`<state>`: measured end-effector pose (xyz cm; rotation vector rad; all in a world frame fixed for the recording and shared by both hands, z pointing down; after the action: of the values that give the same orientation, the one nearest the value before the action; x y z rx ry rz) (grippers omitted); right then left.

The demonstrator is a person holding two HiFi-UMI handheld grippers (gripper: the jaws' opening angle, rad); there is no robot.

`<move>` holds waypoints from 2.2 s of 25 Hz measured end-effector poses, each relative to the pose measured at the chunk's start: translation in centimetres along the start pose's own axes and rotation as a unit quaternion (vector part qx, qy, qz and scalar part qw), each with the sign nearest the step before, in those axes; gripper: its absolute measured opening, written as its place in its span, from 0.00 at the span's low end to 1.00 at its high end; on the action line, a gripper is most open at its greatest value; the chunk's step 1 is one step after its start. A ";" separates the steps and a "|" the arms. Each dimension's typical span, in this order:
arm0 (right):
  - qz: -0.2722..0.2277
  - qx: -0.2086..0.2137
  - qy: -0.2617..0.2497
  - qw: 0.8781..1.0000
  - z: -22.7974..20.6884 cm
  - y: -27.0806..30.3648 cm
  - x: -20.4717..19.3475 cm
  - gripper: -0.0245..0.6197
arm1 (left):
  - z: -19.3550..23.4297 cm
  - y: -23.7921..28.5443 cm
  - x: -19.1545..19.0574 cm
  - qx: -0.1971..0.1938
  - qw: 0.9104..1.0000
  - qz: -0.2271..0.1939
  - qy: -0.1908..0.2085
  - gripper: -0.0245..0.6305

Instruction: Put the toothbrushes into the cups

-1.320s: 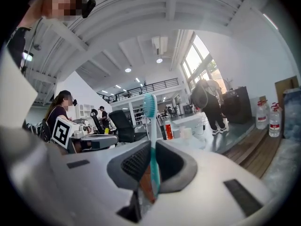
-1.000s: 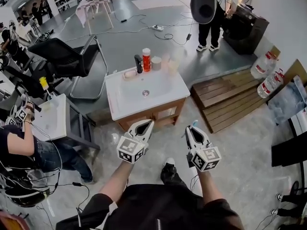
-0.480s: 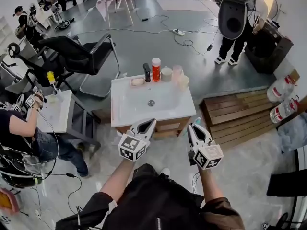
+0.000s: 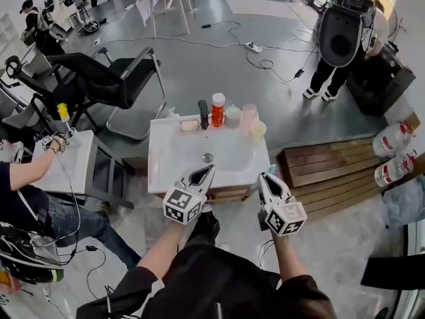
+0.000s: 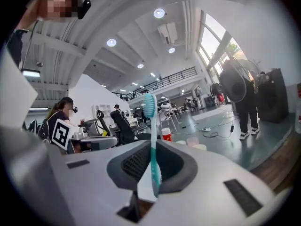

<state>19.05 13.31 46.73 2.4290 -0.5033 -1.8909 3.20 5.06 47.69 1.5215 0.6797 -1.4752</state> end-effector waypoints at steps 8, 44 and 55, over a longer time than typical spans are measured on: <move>0.001 -0.005 -0.002 1.000 -3.5 10.5 3.8 0.09 | 7.7 7.4 2.3 -0.018 1.000 -0.001 0.010 0.04; 0.086 -0.007 -0.010 0.996 -13.3 38.3 4.3 0.09 | 23.7 8.1 -0.9 0.108 0.992 0.037 -0.059 0.04; 0.181 -0.046 0.004 0.982 -15.3 40.7 -2.5 0.09 | 26.1 7.1 -2.5 0.124 0.988 0.047 -0.077 0.04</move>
<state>23.36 -27.32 61.85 2.1114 -0.7750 -1.7102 -3.73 -20.37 54.19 1.5810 0.3382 -1.6311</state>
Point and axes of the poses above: the fingertips, and each gripper's own axes: y forward along the fingers, z to its left, x out of its top, the point moved 2 cm from there along -y, backward along the fingers, and after that the axes turned 4 degrees about z, right-handed, at the moved point
